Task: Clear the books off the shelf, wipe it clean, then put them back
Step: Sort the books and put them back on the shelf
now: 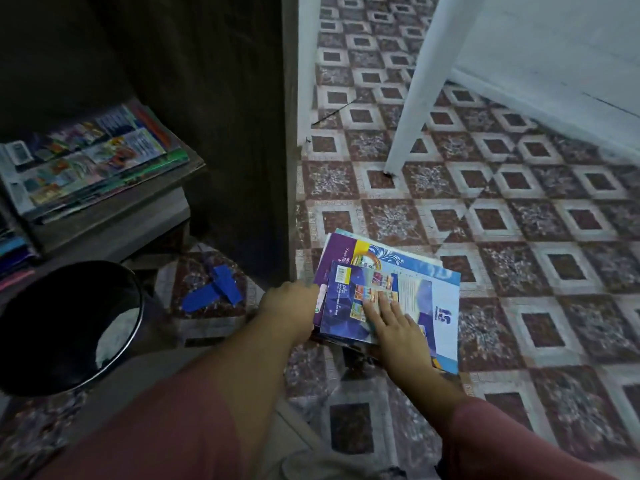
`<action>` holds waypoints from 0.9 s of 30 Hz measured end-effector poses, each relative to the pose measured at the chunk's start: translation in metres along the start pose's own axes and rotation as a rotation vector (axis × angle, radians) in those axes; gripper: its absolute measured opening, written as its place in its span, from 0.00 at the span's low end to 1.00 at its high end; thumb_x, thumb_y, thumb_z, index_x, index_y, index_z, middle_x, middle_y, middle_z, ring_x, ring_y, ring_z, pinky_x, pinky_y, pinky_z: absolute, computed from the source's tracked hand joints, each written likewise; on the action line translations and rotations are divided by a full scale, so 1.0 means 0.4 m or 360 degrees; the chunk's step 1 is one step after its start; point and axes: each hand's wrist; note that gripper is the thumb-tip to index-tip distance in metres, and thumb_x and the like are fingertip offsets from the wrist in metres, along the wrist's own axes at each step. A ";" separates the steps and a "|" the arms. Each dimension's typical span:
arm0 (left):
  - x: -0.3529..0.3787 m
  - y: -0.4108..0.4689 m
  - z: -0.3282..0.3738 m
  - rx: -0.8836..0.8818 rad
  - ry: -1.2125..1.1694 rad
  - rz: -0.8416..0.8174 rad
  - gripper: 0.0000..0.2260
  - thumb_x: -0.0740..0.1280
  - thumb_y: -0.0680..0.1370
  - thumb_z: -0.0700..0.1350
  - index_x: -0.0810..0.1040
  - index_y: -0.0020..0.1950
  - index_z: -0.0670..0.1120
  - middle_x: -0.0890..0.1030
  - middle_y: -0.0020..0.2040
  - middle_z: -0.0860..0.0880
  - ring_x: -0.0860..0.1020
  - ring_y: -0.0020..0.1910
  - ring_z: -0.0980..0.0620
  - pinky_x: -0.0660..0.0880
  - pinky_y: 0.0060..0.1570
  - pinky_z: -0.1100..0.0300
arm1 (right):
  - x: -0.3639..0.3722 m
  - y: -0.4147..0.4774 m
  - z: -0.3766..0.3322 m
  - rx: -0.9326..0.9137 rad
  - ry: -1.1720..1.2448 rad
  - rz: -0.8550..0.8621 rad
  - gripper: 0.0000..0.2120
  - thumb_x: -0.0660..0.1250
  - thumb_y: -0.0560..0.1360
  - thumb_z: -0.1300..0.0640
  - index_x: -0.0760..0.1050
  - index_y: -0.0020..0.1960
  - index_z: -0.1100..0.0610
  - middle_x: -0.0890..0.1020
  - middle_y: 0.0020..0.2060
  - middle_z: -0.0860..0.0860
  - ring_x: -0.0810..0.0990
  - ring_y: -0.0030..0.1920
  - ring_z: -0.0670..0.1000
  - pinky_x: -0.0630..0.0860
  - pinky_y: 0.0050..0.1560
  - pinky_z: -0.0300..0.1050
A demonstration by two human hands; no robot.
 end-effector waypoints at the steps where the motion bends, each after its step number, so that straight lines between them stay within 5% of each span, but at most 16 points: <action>1: -0.002 0.003 0.003 0.0019 -0.0001 0.0015 0.20 0.68 0.75 0.46 0.68 0.65 0.49 0.73 0.61 0.46 0.73 0.60 0.45 0.72 0.53 0.51 | -0.002 -0.007 0.001 -0.0021 0.0024 0.0002 0.40 0.67 0.77 0.53 0.44 0.79 0.50 0.50 0.79 0.56 0.55 0.77 0.60 0.62 0.71 0.53; 6: -0.015 -0.011 0.013 -0.0003 0.0118 0.0015 0.24 0.69 0.75 0.44 0.65 0.68 0.48 0.71 0.64 0.45 0.72 0.62 0.44 0.71 0.56 0.50 | -0.113 -0.028 -0.024 -0.0101 -0.0030 -0.0149 0.28 0.59 0.81 0.48 0.52 0.78 0.48 0.63 0.75 0.52 0.70 0.70 0.56 0.74 0.57 0.49; 10: -0.036 -0.047 -0.001 -0.0371 0.0229 -0.0092 0.27 0.71 0.74 0.51 0.65 0.70 0.48 0.69 0.67 0.42 0.69 0.65 0.41 0.68 0.63 0.47 | -0.253 -0.044 -0.094 -0.0196 -0.0200 -0.0150 0.18 0.57 0.81 0.55 0.66 0.70 0.48 0.80 0.59 0.52 0.80 0.57 0.57 0.73 0.46 0.46; 15: -0.146 -0.147 -0.100 -0.0261 0.0100 0.0270 0.22 0.71 0.74 0.49 0.71 0.67 0.51 0.70 0.64 0.47 0.70 0.62 0.44 0.67 0.60 0.48 | -0.460 -0.046 -0.224 -0.0390 -0.0041 0.0075 0.16 0.60 0.78 0.50 0.68 0.65 0.46 0.81 0.53 0.51 0.80 0.53 0.57 0.73 0.46 0.46; 19: -0.252 -0.278 -0.259 -0.0300 0.0197 0.0514 0.10 0.64 0.78 0.49 0.76 0.59 0.54 0.78 0.57 0.51 0.77 0.56 0.48 0.68 0.49 0.56 | -0.587 0.008 -0.363 -0.0829 0.0001 0.0437 0.15 0.58 0.79 0.48 0.69 0.64 0.45 0.80 0.54 0.48 0.80 0.53 0.55 0.73 0.44 0.46; 24: -0.346 -0.386 -0.421 -0.0577 0.0392 0.1264 0.18 0.62 0.76 0.44 0.73 0.65 0.55 0.81 0.57 0.51 0.80 0.54 0.48 0.72 0.50 0.54 | -0.699 0.117 -0.539 -0.1146 0.0380 0.1390 0.20 0.56 0.72 0.49 0.80 0.59 0.46 0.84 0.48 0.46 0.82 0.48 0.54 0.74 0.49 0.50; 27: -0.336 -0.354 -0.520 -0.0654 0.0359 0.1548 0.22 0.66 0.73 0.39 0.75 0.67 0.47 0.81 0.59 0.45 0.80 0.54 0.43 0.73 0.48 0.49 | -0.745 0.208 -0.625 -0.1171 0.0315 0.1522 0.18 0.62 0.76 0.53 0.76 0.64 0.44 0.82 0.58 0.45 0.78 0.58 0.53 0.66 0.61 0.54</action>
Point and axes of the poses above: each hand's wrist, its own y-axis towards the middle knuckle, its own x-axis out of the palm, z = x × y
